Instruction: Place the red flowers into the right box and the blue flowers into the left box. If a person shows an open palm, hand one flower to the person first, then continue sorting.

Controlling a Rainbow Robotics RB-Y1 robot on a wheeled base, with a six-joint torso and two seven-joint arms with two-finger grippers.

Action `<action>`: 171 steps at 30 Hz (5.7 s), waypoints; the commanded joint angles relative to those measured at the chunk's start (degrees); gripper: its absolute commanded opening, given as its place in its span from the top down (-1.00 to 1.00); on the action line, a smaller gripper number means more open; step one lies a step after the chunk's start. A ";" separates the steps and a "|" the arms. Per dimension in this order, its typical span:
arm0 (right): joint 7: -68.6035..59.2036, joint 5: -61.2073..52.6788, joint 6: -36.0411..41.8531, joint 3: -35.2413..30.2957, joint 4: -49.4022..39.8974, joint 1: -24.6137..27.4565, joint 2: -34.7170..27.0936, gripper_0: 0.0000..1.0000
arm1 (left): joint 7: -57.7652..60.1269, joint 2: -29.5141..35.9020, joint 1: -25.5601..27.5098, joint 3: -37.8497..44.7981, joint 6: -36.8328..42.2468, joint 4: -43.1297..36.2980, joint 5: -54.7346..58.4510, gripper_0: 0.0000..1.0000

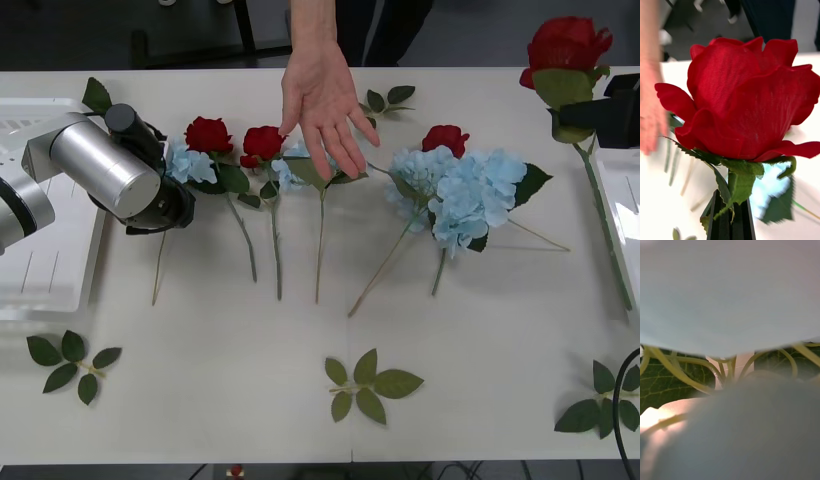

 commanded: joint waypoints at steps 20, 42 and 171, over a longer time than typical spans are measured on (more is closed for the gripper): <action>-11.81 22.84 -50.64 28.55 -18.28 5.55 3.71 1.00 | -1.15 0.33 -0.11 -0.81 -0.57 -0.20 0.36 1.00; -13.74 39.10 -52.84 30.92 -4.83 -6.23 10.21 1.00 | -1.33 0.33 -0.02 -0.81 -0.57 -0.11 0.44 1.00; 41.89 -49.58 -23.13 18.62 27.60 5.28 -9.04 1.00 | -23.39 23.18 0.59 -0.81 -12.25 10.35 13.01 1.00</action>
